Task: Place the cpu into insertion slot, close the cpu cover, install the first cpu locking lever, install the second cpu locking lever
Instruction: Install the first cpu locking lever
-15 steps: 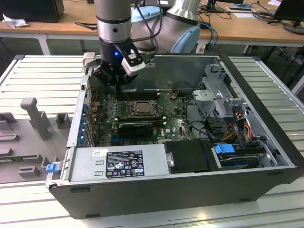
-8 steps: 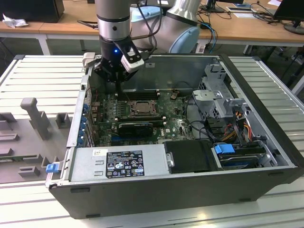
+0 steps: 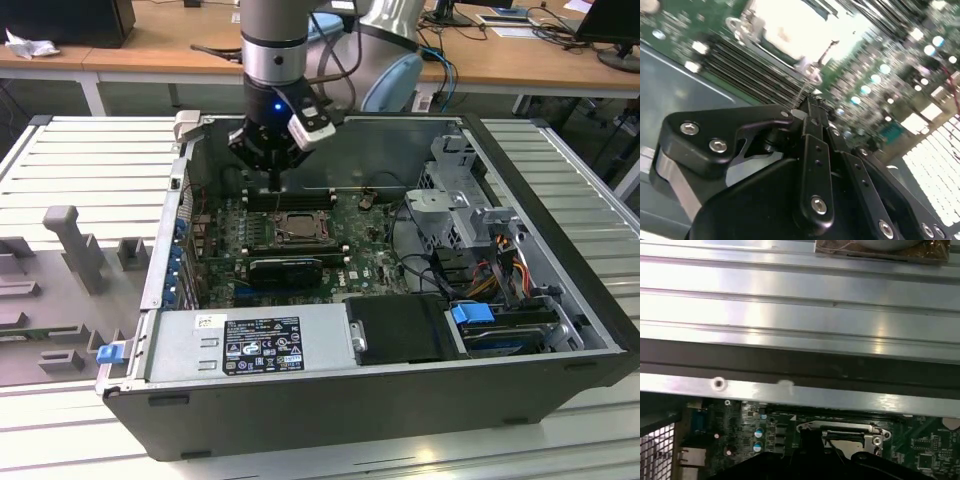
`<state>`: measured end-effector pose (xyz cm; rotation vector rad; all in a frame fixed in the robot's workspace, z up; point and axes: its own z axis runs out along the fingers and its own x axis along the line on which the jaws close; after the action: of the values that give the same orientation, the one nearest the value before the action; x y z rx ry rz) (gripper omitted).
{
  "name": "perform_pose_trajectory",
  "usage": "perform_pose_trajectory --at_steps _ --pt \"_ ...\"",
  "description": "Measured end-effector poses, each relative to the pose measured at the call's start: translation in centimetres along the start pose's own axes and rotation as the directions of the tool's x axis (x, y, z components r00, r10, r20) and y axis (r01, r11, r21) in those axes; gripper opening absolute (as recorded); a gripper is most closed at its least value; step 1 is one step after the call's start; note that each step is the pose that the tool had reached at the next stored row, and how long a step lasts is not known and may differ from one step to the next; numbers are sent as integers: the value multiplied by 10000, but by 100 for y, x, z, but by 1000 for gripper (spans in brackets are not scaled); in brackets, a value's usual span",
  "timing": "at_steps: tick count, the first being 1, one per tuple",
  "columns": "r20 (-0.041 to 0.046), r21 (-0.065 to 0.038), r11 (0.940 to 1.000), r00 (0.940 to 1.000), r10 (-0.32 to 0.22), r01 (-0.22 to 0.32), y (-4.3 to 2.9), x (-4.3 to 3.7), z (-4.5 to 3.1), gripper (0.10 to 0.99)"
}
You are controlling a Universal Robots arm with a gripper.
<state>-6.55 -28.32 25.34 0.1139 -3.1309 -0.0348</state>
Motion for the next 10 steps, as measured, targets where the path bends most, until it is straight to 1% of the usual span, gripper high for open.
perform_pose_trajectory --at_steps 4,5,6,8,9,10 --pt "-5 -3 10000 10000 -1 1 -13 -185 17 106" --pt "-4 -38 10000 10000 2 -2 -16 -213 21 106" --pt "3 -140 9999 10000 5 -5 -17 -228 23 106" --pt "21 -392 9992 10000 6 -5 -21 -237 30 106" --pt "28 -456 9990 10000 7 -5 -28 -238 46 106" --pt "27 -458 9990 10000 8 -7 -37 -237 84 106"
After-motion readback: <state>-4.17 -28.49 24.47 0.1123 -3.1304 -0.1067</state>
